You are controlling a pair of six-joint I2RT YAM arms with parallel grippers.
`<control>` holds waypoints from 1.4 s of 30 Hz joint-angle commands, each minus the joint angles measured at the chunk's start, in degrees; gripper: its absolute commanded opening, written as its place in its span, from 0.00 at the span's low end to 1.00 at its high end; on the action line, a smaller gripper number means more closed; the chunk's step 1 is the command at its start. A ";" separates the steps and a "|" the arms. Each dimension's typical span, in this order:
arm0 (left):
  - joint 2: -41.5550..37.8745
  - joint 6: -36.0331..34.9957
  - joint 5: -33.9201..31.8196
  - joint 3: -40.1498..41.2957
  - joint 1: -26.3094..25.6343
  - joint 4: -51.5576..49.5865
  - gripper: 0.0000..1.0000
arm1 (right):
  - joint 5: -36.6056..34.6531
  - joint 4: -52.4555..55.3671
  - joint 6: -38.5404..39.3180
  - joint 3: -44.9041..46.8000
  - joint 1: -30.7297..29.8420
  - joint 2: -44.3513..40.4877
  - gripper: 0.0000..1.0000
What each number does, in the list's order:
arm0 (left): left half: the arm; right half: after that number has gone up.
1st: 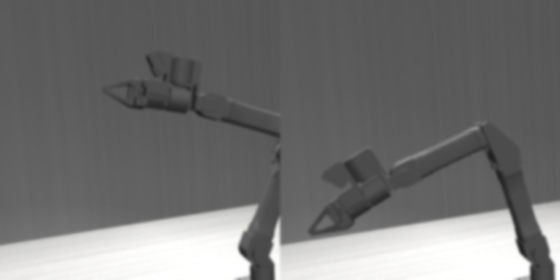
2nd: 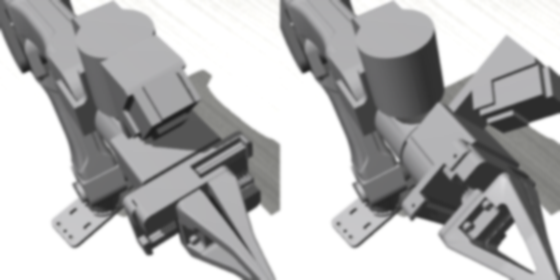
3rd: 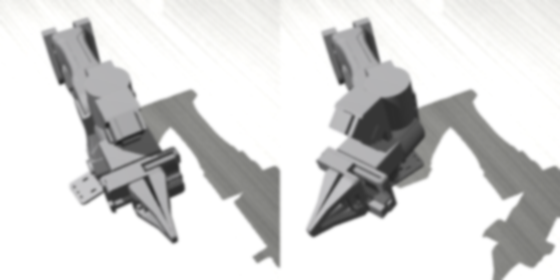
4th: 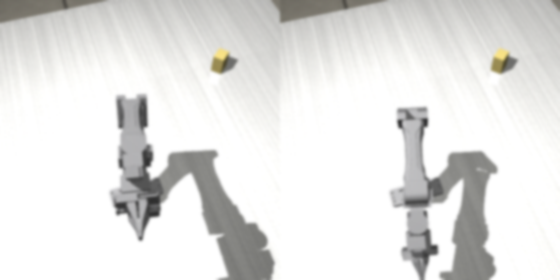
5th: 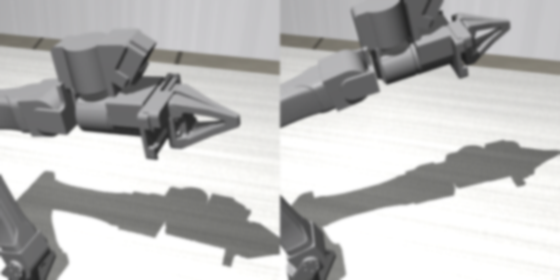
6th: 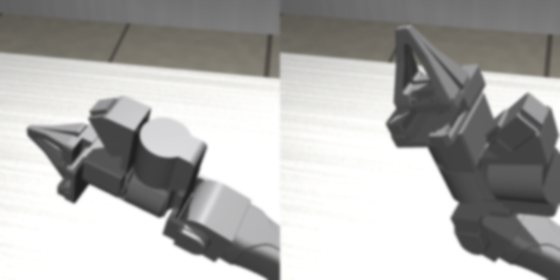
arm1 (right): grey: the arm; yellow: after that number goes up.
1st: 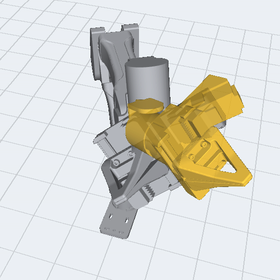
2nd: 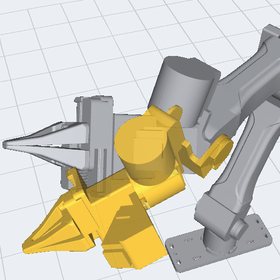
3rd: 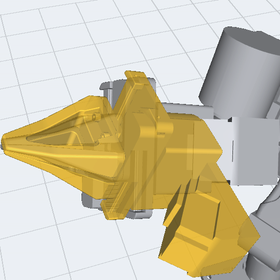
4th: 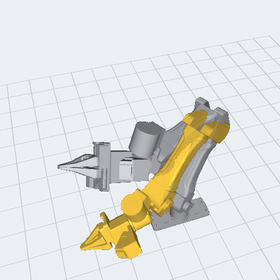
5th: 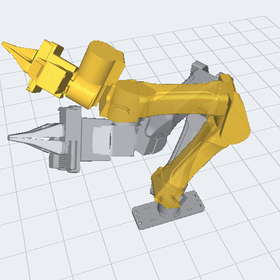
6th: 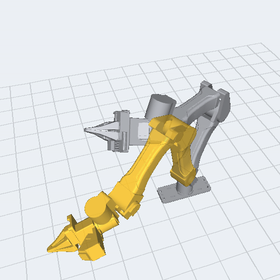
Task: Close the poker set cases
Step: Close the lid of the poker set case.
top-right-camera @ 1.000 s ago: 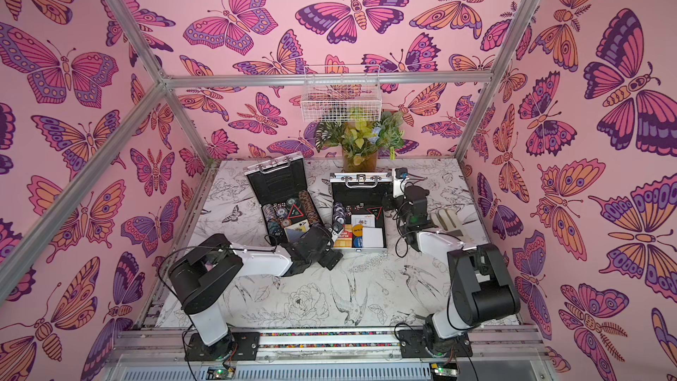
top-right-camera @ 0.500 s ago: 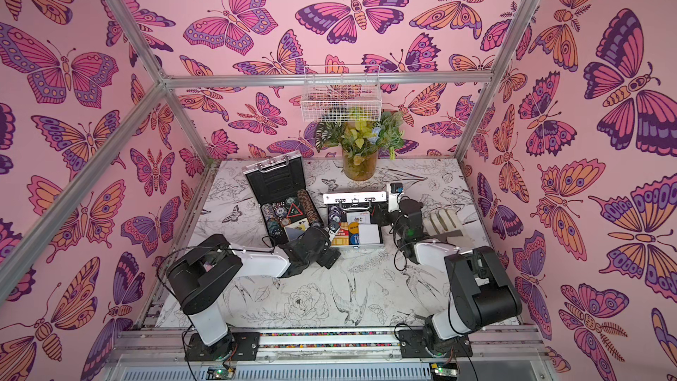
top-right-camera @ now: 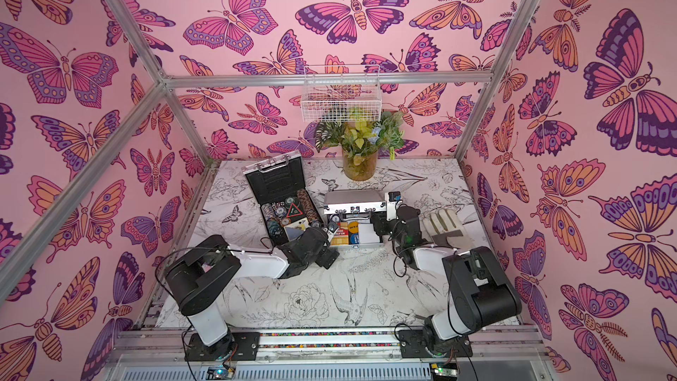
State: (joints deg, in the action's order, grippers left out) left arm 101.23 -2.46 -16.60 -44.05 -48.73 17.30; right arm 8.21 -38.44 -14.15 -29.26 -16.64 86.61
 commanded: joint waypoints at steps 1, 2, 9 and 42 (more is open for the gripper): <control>-2.40 -1.64 -2.78 1.84 -0.72 -1.74 1.00 | -0.23 -2.25 -1.48 0.49 -0.44 0.40 0.56; -3.00 -1.82 -2.82 2.20 -1.11 -1.74 1.00 | -0.28 -2.37 -1.61 0.68 -0.44 0.48 0.57; -8.71 -3.20 -3.34 5.15 -4.61 -2.72 1.00 | -1.08 -3.03 -1.97 1.72 -0.47 1.10 0.60; -6.12 -14.43 -7.42 -17.19 -2.32 -4.35 1.00 | -6.03 -7.04 -9.93 7.78 -5.86 3.07 0.65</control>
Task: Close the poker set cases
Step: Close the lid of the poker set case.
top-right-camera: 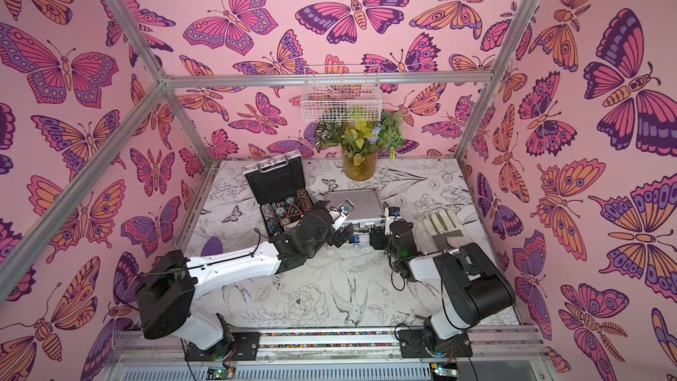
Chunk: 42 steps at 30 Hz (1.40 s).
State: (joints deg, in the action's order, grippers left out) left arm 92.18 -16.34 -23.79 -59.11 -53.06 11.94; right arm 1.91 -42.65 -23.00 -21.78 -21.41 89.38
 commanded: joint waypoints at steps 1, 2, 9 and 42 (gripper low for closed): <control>4.15 -0.54 -0.20 -2.84 2.53 1.34 1.00 | 0.19 -2.92 -1.16 0.62 -1.17 0.19 0.65; 5.55 -0.45 -0.25 -3.78 3.17 1.50 1.00 | -0.04 -2.89 -1.20 0.92 -1.28 -0.07 0.65; 12.26 -0.36 1.10 -7.84 4.92 1.50 1.00 | -0.96 -1.41 -1.08 2.61 -1.75 -2.95 0.65; 21.11 8.68 5.47 -6.14 6.30 0.78 1.00 | -5.50 20.73 2.52 2.59 -5.04 -22.23 0.65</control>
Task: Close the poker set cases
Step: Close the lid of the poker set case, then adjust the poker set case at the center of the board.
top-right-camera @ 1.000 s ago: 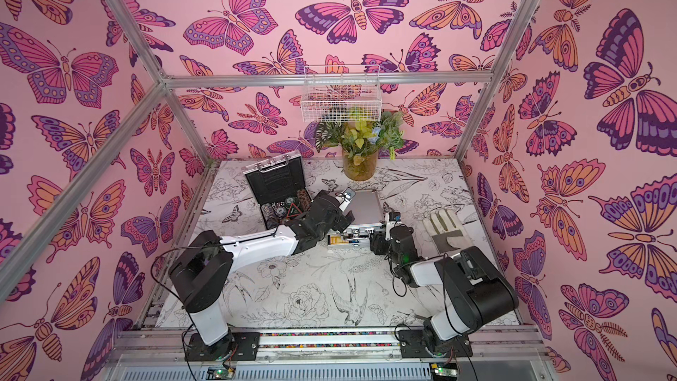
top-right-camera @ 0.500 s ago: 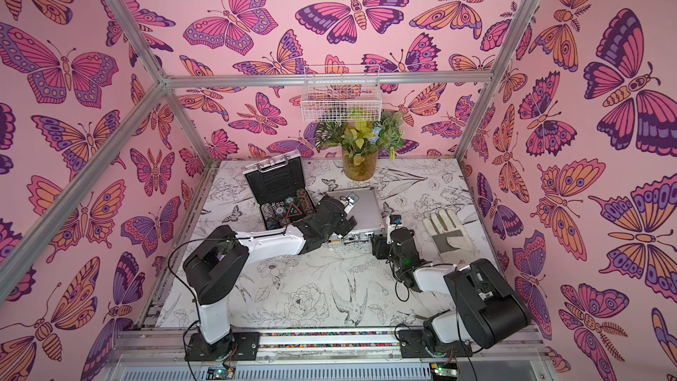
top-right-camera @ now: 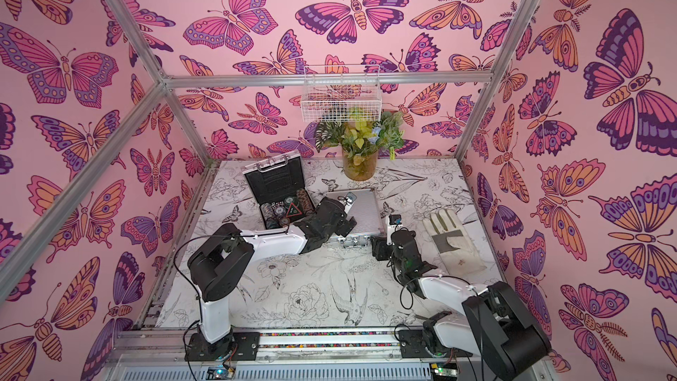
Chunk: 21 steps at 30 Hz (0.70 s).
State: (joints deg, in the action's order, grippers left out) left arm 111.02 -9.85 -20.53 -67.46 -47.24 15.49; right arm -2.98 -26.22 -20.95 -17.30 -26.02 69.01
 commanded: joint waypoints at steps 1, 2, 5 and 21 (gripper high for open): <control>2.43 2.81 2.48 2.41 0.49 -2.72 1.00 | -1.01 5.52 0.48 -2.41 -0.43 -2.73 0.65; 2.69 3.23 2.69 2.64 0.49 -2.74 1.00 | -1.53 6.76 0.53 -3.13 -0.43 -3.36 0.65; 3.14 4.12 3.20 2.94 0.49 -2.89 1.00 | -2.63 9.71 0.59 -5.63 -0.43 -3.60 0.65; -6.05 6.33 -2.21 7.61 1.21 -2.58 1.00 | 2.00 10.84 0.38 -15.58 -0.43 7.80 0.65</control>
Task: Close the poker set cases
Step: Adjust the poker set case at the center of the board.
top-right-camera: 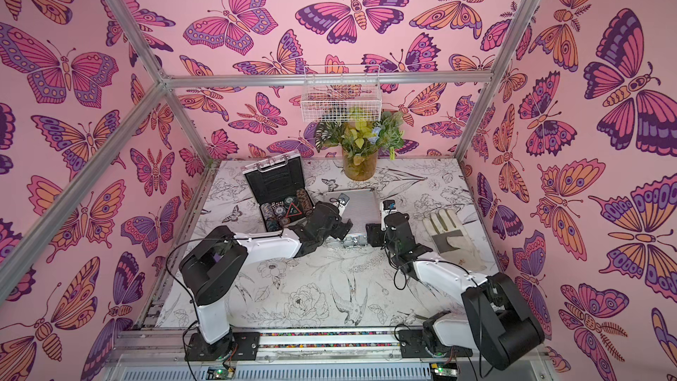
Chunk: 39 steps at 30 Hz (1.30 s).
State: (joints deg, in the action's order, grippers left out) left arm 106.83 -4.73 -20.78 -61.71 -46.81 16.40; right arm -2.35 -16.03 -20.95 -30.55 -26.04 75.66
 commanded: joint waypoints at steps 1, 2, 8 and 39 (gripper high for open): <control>-2.24 1.95 -2.24 2.31 1.13 -3.07 1.00 | 1.49 0.73 0.43 -2.73 -0.41 1.76 0.65; -2.62 2.57 -2.27 2.87 1.53 -2.52 1.00 | 1.55 0.82 0.40 -3.12 -0.41 2.15 0.65; -5.37 7.01 -0.66 6.05 4.45 0.63 1.00 | 1.86 2.24 0.68 -5.27 -0.37 3.74 0.65; 2.08 23.00 20.66 -4.46 8.84 -5.72 1.00 | 4.91 17.35 -1.02 -15.95 -0.32 8.01 0.64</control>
State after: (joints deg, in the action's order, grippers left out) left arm 107.85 16.71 -2.28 -64.71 -38.26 11.64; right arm 3.57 -0.62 -21.41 -44.58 -26.04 82.85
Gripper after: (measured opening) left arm 0.999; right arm 0.639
